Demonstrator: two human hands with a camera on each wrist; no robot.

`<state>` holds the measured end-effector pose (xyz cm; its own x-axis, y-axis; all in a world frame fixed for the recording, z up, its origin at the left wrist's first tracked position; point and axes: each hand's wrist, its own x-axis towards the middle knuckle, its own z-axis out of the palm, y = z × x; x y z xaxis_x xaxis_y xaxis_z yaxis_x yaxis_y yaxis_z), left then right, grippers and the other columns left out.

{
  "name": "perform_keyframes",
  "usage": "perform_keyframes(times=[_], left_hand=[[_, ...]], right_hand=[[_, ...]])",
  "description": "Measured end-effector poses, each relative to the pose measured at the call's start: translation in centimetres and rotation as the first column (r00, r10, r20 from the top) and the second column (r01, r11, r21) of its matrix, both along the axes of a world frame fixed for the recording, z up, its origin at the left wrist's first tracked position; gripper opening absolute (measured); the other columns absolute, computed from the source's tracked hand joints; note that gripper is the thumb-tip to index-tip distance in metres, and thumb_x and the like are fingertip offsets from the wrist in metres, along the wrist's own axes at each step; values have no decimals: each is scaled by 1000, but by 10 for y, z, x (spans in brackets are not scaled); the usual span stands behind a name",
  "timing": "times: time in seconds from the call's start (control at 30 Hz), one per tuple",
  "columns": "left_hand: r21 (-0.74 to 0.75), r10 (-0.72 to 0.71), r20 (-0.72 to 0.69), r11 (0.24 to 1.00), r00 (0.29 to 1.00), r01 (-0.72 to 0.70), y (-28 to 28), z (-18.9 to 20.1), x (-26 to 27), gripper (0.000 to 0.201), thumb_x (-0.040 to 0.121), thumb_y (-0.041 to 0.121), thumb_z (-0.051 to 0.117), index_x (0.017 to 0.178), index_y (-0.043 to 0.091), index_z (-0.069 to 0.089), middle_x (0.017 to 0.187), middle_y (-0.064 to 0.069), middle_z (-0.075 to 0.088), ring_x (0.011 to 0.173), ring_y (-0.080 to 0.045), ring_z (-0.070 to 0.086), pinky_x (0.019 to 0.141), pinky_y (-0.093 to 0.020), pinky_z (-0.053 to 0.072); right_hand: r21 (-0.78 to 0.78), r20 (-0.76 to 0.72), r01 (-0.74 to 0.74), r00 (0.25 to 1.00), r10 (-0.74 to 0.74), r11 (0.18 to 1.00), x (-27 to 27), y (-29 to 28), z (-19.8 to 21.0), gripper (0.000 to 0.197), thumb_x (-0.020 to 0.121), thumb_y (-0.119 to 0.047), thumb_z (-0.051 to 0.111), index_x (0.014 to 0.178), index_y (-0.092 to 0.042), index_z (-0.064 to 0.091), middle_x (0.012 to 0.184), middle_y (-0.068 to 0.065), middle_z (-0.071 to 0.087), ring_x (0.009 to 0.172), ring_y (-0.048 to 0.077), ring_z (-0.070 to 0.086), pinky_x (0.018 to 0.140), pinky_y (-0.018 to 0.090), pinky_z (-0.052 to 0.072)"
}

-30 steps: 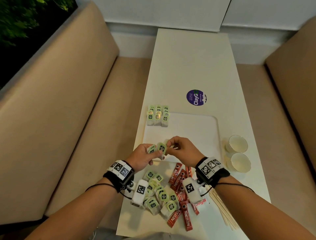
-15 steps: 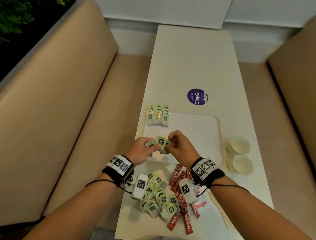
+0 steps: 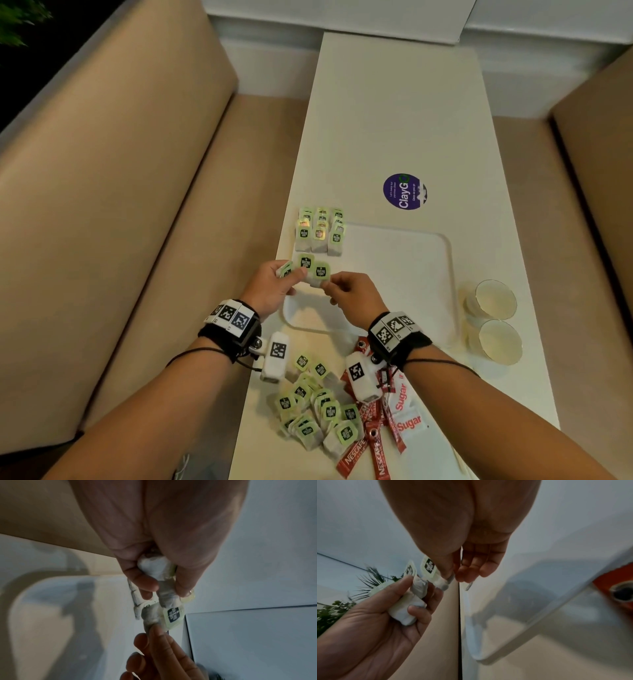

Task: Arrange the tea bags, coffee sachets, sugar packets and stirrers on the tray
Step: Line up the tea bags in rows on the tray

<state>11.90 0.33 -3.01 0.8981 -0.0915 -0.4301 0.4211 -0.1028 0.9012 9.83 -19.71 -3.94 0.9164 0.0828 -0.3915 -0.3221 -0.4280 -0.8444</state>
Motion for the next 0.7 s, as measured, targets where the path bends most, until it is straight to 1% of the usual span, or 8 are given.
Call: perform_keyframes(times=[0.1, 0.17, 0.23, 0.3, 0.4, 0.47, 0.57, 0.7], left_hand=[[22, 39, -37, 999, 999, -38, 8, -6, 8, 5, 96, 22, 67, 96, 20, 72, 87, 5, 77, 82, -8, 67, 69, -25, 51], [31, 79, -67, 997, 995, -77, 13, -9, 11, 6, 98, 19, 64, 99, 21, 70, 89, 7, 76, 82, -3, 69, 67, -22, 51], [52, 122, -87, 992, 989, -118, 19, -14, 14, 7, 98, 18, 63, 101, 20, 70, 94, 3, 75, 85, -7, 69, 66, -23, 51], [94, 151, -100, 985, 983, -142, 25, -22, 18, 9, 98, 20, 63, 103, 19, 70, 96, -4, 75, 83, -12, 68, 67, -25, 51], [137, 159, -117, 980, 980, -143, 31, -30, 23, 10, 98, 21, 62, 101, 19, 71, 94, -7, 75, 67, -8, 60, 66, -27, 51], [152, 157, -124, 979, 980, -138, 34, -33, 25, 9, 98, 21, 62, 99, 19, 71, 90, -5, 75, 70, -12, 58, 67, -29, 52], [151, 162, -127, 978, 979, -142, 38, -35, 27, 9, 98, 20, 62, 97, 18, 71, 83, -1, 75, 70, -17, 53, 69, -32, 50], [137, 163, -129, 980, 978, -145, 36, -36, 26, 9, 98, 17, 62, 95, 17, 69, 82, -1, 73, 65, -11, 56, 66, -25, 51]], right_hand=[[-50, -23, 35, 999, -36, 998, 16, 4, -10, 19, 98, -32, 65, 94, -18, 77, 67, -8, 67, 59, 3, 60, 61, 20, 45], [-75, -51, 60, 997, -64, 995, 29, 9, -18, 22, 99, -30, 64, 96, -13, 78, 71, -3, 69, 67, 12, 64, 65, 27, 50], [-98, -75, 64, 995, -71, 993, 41, 15, -24, 23, 99, -30, 65, 96, -12, 79, 78, 2, 72, 75, 20, 68, 73, 33, 55], [-116, -100, 57, 993, -69, 992, 54, 22, -30, 25, 99, -31, 65, 94, -11, 80, 78, 2, 73, 73, 19, 67, 75, 33, 55], [-162, -112, 35, 992, -54, 986, 69, 33, -35, 35, 97, -35, 66, 70, -15, 76, 68, -1, 71, 62, 14, 61, 69, 29, 50], [-185, -116, 34, 992, -57, 982, 76, 40, -38, 41, 97, -34, 65, 60, -19, 70, 68, -1, 73, 63, 12, 61, 71, 26, 46], [-195, -126, 34, 990, -60, 980, 84, 47, -40, 41, 97, -30, 63, 59, -16, 70, 72, 2, 75, 65, 12, 63, 75, 27, 48], [-165, -133, 64, 987, -86, 984, 89, 53, -42, 41, 93, -36, 68, 67, -6, 75, 72, 9, 76, 62, 14, 63, 78, 29, 52]])
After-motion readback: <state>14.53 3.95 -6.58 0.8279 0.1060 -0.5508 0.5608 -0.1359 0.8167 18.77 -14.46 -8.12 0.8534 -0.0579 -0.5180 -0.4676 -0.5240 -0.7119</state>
